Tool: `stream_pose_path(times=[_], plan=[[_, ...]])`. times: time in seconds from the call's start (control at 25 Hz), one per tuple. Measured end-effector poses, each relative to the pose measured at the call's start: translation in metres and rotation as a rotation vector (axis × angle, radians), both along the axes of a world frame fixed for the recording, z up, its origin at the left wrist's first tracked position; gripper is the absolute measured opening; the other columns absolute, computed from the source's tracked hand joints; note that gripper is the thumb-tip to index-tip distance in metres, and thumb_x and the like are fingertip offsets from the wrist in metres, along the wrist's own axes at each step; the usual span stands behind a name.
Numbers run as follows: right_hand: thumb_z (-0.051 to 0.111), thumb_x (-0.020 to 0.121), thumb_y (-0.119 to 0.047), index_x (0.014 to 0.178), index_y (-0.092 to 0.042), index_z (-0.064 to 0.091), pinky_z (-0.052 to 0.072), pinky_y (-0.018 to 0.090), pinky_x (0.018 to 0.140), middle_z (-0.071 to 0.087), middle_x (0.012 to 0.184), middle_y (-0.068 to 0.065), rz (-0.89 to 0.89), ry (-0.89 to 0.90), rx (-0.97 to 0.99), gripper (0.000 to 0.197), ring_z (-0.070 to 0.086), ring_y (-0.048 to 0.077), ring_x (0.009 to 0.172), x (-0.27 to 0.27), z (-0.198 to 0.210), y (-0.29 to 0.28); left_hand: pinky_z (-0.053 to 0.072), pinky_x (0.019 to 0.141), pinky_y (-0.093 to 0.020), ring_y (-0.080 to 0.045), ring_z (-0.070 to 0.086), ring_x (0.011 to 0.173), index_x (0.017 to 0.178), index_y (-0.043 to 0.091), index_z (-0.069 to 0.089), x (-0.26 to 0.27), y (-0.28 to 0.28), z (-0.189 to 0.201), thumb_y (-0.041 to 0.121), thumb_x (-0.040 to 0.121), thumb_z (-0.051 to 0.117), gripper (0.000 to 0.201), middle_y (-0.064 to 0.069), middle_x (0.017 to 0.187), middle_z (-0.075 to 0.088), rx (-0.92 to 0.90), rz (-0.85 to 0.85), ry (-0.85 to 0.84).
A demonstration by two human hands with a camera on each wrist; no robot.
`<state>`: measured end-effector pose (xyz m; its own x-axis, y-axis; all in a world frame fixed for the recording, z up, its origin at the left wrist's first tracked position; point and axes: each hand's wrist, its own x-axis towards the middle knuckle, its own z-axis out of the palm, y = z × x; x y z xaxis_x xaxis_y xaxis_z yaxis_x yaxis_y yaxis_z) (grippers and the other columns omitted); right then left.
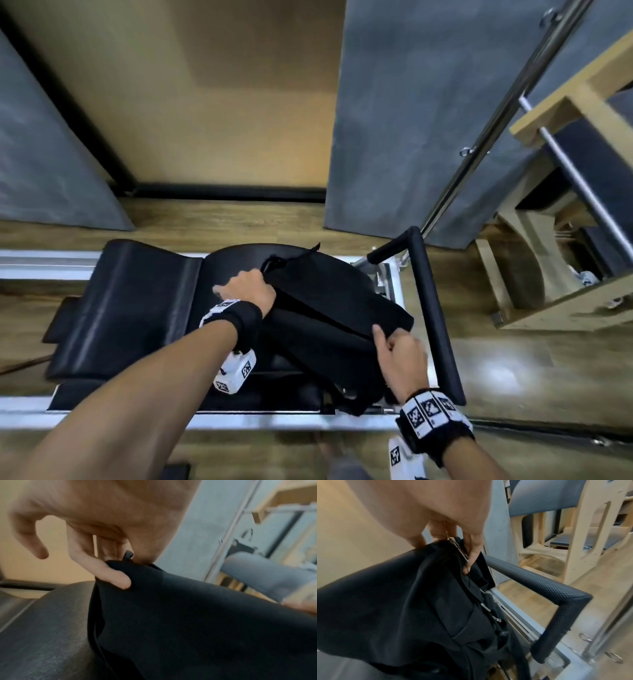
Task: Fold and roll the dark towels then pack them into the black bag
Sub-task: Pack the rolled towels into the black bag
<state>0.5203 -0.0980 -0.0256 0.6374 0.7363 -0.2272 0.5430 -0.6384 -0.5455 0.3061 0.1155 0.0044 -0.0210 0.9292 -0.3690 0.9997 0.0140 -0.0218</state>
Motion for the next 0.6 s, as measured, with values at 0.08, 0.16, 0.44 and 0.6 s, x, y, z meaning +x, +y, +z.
stream_pose_path(times=[0.08, 0.16, 0.44, 0.6], plan=[[0.070, 0.094, -0.031, 0.060, -0.014, 0.049, 0.034, 0.030, 0.063, 0.052, 0.060, -0.004, 0.048, -0.038, 0.023, 0.044, 0.061, 0.029, 0.067, -0.011, 0.028, 0.012, 0.043, 0.089, -0.045, -0.034, 0.069, 0.103, 0.104, 0.020, 0.066, -0.034, -0.004, 0.030, 0.033, 0.092, 0.059, 0.019, -0.008, 0.109, 0.071, 0.100, 0.145, -0.139], [0.075, 0.086, -0.021, 0.065, -0.014, 0.052, 0.040, 0.030, 0.064, 0.057, 0.069, -0.002, 0.116, -0.036, 0.068, 0.032, 0.058, 0.024, 0.069, -0.024, 0.057, 0.023, 0.052, 0.083, -0.041, -0.038, 0.070, 0.099, 0.098, 0.012, 0.068, -0.069, -0.011, 0.059, 0.035, 0.090, 0.064, 0.024, -0.013, 0.105, 0.072, 0.205, 0.310, -0.299], [0.063, 0.085, 0.003, 0.118, -0.014, 0.068, 0.056, 0.040, 0.085, 0.048, 0.125, -0.009, 0.759, -0.258, 0.330, 0.037, 0.066, 0.026, 0.094, -0.086, 0.164, 0.035, 0.055, 0.090, -0.047, -0.044, 0.067, 0.113, 0.122, 0.002, 0.059, -0.189, -0.061, 0.139, 0.023, 0.083, 0.075, 0.047, -0.021, 0.125, 0.067, 0.378, 0.683, -0.595], [0.063, 0.082, 0.006, 0.097, -0.017, 0.073, 0.052, 0.035, 0.067, 0.042, 0.137, 0.003, 0.787, -0.389, 0.462, 0.030, 0.056, 0.025, 0.065, -0.112, 0.205, 0.042, 0.048, 0.083, -0.044, -0.034, 0.060, 0.109, 0.115, 0.020, 0.046, -0.254, -0.111, 0.169, 0.002, 0.078, 0.065, 0.045, -0.005, 0.116, 0.059, 0.479, 0.097, -0.423]])
